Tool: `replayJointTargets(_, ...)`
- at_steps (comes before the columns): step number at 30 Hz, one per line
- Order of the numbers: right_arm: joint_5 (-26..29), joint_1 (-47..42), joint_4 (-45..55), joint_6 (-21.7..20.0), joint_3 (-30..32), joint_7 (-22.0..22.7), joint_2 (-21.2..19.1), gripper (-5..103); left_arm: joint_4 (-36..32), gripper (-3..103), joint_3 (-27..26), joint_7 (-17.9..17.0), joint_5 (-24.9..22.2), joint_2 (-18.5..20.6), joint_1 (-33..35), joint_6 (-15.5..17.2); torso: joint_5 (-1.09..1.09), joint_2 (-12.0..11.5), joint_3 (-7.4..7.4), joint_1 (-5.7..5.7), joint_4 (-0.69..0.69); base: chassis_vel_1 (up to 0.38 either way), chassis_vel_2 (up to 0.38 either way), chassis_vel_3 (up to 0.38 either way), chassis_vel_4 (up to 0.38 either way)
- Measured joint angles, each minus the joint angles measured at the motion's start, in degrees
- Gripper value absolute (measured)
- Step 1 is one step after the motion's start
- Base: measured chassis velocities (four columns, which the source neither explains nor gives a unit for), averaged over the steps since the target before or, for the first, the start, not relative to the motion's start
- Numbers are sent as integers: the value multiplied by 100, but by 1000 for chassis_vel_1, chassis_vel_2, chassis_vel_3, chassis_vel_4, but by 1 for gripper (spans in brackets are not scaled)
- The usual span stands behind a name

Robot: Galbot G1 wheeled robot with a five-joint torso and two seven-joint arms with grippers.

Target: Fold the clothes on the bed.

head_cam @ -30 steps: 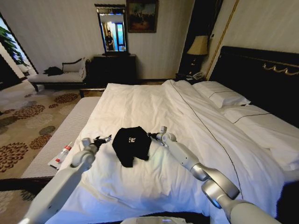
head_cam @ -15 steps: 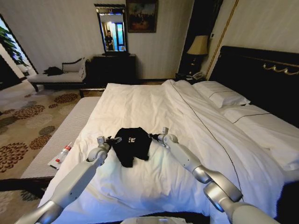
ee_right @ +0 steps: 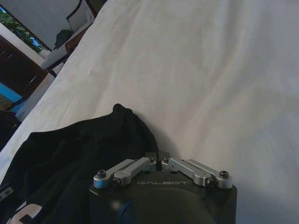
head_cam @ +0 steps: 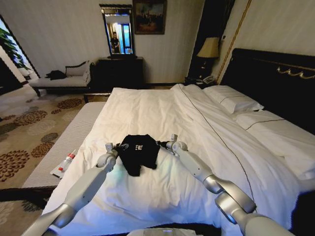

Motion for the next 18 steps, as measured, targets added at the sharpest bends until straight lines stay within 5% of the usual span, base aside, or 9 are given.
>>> replayJointTargets(2,-1,0,0,0,1,0,-1,0,5,66,7,-3,13,-4,-2,-6,0,0,0,0,0,0,0,0,0)
replayJointTargets(6,-34,-5,-28,31,13,-8,1,0,28,43,53,-111,70,-84,-7,-31,-1,0,0,0,0,0,0,0,0)
replayJointTargets(8,-34,-7,-28,32,14,-9,1,0,25,43,53,-115,70,-85,-6,-32,-1,0,0,0,0,0,0,0,0)
replayJointTargets(12,-71,-24,-18,45,12,-16,1,0,-10,22,53,-134,65,-78,8,-51,0,0,0,0,0,0,0,0,0)
replayJointTargets(14,-87,-26,-17,59,4,-19,-5,0,-16,22,50,-140,63,-72,10,-54,0,0,0,0,0,0,0,0,0)
replayJointTargets(16,-103,-31,-7,85,-14,-32,-16,0,-39,6,28,-159,55,-57,19,-67,0,0,0,0,0,0,0,0,0)
replayJointTargets(18,-103,-31,-2,87,-15,-33,-17,0,-48,2,24,-164,50,-53,23,-70,0,0,0,0,0,0,0,0,0)
